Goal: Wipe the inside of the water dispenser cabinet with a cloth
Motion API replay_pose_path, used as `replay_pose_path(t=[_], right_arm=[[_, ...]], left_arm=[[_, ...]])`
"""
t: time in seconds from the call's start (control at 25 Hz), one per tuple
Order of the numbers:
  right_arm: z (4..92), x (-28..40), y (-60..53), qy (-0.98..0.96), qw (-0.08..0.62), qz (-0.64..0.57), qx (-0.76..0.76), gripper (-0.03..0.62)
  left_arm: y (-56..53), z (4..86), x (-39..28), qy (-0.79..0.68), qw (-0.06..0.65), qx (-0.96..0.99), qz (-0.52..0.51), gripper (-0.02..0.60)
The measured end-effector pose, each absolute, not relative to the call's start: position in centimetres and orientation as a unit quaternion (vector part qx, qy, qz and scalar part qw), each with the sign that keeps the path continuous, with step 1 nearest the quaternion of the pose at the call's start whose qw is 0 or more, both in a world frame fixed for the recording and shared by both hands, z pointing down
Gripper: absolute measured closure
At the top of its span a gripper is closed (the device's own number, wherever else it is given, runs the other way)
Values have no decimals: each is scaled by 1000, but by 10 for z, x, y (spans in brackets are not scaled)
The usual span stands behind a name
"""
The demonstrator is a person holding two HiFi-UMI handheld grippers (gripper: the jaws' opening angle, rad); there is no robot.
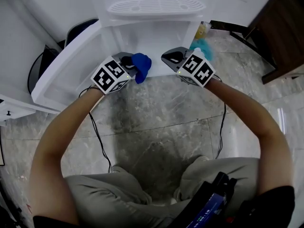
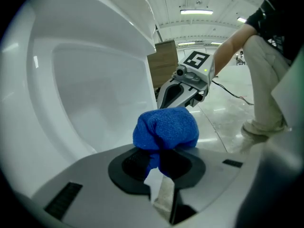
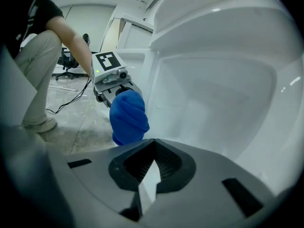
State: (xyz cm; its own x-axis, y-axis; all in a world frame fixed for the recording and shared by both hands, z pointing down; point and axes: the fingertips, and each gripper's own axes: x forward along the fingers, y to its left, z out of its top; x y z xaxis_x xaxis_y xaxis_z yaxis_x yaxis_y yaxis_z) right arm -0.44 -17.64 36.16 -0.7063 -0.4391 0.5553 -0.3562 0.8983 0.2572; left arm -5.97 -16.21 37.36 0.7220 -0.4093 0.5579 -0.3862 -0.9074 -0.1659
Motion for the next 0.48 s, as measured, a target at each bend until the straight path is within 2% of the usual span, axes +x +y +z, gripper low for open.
replay_pose_path(t=[0.48], right_arm=[[369, 4, -179, -916, 335, -56, 215, 597]], left_arm=[[-156, 385, -52, 208, 12, -928, -309, 503]])
